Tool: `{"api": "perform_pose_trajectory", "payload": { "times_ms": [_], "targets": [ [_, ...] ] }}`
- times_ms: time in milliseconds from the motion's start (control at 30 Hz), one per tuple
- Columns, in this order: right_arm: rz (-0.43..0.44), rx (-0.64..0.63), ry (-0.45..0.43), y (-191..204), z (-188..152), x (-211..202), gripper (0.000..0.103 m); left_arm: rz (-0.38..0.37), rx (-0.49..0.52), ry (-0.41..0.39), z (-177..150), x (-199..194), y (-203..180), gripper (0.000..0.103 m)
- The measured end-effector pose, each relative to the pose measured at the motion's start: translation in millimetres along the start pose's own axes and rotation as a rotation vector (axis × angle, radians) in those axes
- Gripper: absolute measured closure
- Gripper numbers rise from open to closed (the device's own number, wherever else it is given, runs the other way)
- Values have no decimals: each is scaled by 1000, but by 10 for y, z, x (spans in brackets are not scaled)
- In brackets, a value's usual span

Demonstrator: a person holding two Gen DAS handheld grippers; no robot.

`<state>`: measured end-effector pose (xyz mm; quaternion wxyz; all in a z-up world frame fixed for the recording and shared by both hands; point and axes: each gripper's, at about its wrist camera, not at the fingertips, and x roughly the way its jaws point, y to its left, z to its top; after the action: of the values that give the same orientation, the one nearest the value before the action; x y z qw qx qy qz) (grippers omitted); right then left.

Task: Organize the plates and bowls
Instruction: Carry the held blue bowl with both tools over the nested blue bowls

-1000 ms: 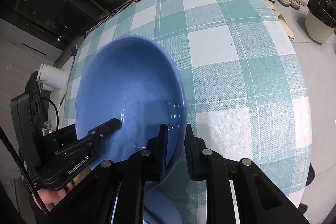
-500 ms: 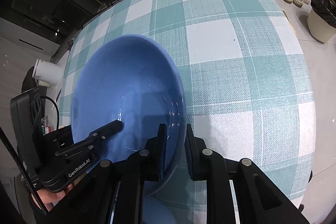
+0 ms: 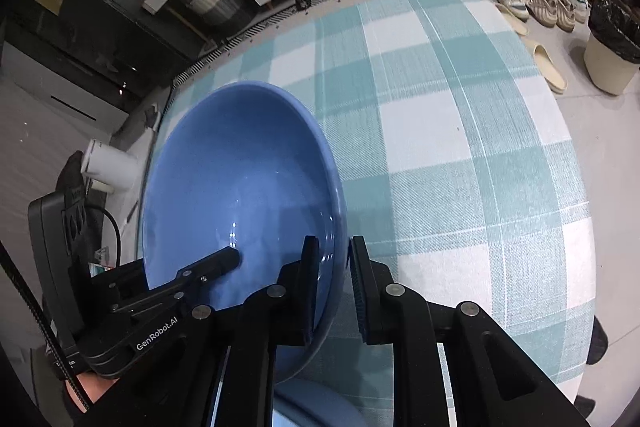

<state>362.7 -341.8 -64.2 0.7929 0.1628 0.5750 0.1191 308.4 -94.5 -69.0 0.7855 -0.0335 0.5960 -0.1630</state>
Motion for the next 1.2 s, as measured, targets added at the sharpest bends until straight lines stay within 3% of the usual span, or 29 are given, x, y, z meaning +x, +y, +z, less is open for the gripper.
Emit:
{"api": "perform_pose_trajectory", "payload": {
  "times_ms": [567,733,900,1200],
  "targets": [
    [5,-38,-92,301,-344,-748,86,-41,32,-42,-247,-571,-173,89],
    [30,-19,-112,306,-575,-916,86,-45,44,-43,-464,-681,-240,89],
    [-14,-53,-103,399,-868,-1039,86,-62,29,-39,-702,-765,-263,89],
    [-15,-52,-94,435,-1265,-1216,86,-74,37,-55,-1091,-887,-351,89]
  ]
}}
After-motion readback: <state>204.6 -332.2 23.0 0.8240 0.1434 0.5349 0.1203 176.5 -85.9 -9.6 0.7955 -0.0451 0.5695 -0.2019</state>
